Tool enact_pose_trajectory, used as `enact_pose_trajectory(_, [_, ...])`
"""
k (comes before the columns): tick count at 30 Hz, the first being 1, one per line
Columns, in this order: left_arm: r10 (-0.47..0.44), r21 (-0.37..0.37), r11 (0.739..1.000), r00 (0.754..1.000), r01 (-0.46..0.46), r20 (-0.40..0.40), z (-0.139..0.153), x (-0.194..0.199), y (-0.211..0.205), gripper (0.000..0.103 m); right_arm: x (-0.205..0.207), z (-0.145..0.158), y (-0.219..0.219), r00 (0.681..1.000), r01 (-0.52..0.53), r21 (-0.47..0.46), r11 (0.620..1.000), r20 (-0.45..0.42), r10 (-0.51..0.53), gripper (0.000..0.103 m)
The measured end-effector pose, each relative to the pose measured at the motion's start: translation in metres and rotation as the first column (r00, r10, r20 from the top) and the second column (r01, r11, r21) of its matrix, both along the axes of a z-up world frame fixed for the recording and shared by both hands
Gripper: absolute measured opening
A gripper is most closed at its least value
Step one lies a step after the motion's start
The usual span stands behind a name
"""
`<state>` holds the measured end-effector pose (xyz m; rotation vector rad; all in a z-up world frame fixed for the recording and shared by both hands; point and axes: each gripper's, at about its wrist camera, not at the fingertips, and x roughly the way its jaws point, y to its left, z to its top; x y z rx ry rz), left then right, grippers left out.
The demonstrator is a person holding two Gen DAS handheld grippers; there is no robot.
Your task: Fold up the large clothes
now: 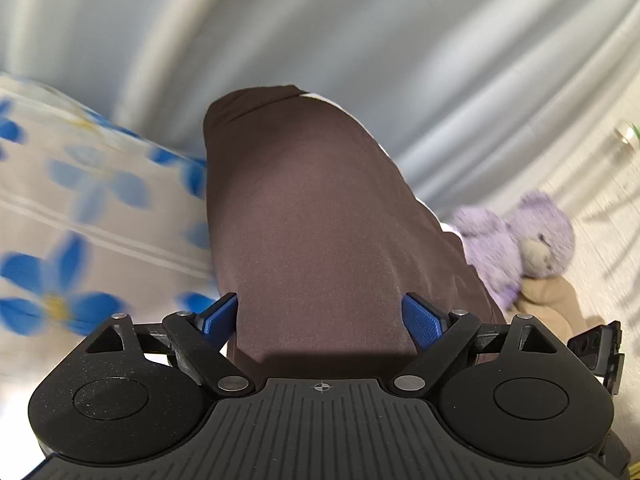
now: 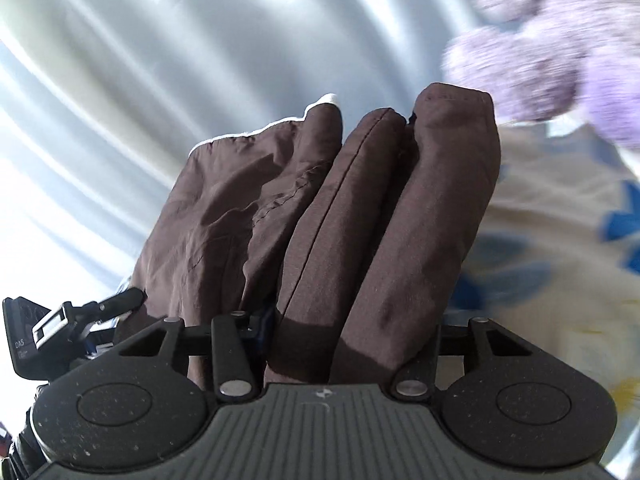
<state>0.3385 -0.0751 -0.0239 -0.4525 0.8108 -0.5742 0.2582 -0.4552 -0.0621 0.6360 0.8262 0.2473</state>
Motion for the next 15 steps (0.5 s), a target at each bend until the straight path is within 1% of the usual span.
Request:
enact_pose_trajectory(3, [0.1,0.069,0.992,0.995,-0.101,0.013,0.003,-0.001,0.031,0.092,0.024,-0.005,0.043,0.997,-0.072,-0.005,0.997,0.008,0.072,0.05])
enact_pose_trajectory(5, [0.185,0.1,0.978,0.983,-0.182,-0.014,-0.003,0.002,0.046,0.096,0.039,-0.012,0.065,0.996,-0.085,-0.017,0.996,0.006,0.085,0.053])
enact_pose_trajectory(6, [0.22,0.111,0.97,0.975,-0.215,-0.035,-0.007,0.002,0.053,0.097,0.044,-0.014,0.074,0.997,-0.078,-0.036,0.996,-0.006,0.078,0.059])
enact_pose_trajectory(7, [0.25,0.106,0.964,0.967,-0.243,-0.051,-0.009,-0.001,0.059,0.097,0.044,-0.013,0.079,0.998,-0.069,-0.047,0.997,-0.019,0.068,0.066])
enact_pose_trajectory(8, [0.253,0.087,0.965,0.966,-0.248,-0.05,-0.008,-0.007,0.064,0.095,0.043,-0.011,0.083,0.998,-0.064,-0.06,0.996,-0.026,0.062,0.068])
enact_pose_trajectory(9, [0.243,0.089,0.967,0.969,-0.239,-0.036,-0.005,-0.015,0.066,0.095,0.038,-0.007,0.083,0.998,-0.058,-0.071,0.996,-0.023,0.057,0.069])
enact_pose_trajectory(10, [0.234,0.112,0.967,0.972,-0.231,-0.012,0.0,-0.026,0.067,0.095,0.032,-0.003,0.08,0.999,-0.048,-0.085,0.995,-0.021,0.046,0.072])
enact_pose_trajectory(11, [0.227,0.141,0.963,0.974,-0.228,0.019,0.006,-0.04,0.067,0.096,0.021,0.003,0.076,1.0,-0.026,-0.106,0.994,-0.01,0.025,0.074])
enact_pose_trajectory(13, [0.213,0.195,0.955,0.974,-0.223,0.071,0.012,-0.071,0.065,0.096,-0.003,0.019,0.069,0.999,0.02,-0.152,0.988,0.035,-0.014,0.075])
enact_pose_trajectory(15, [0.19,0.234,0.95,0.977,-0.208,0.101,0.013,-0.102,0.067,0.096,-0.033,0.033,0.064,0.996,0.051,-0.162,0.985,0.081,-0.038,0.077])
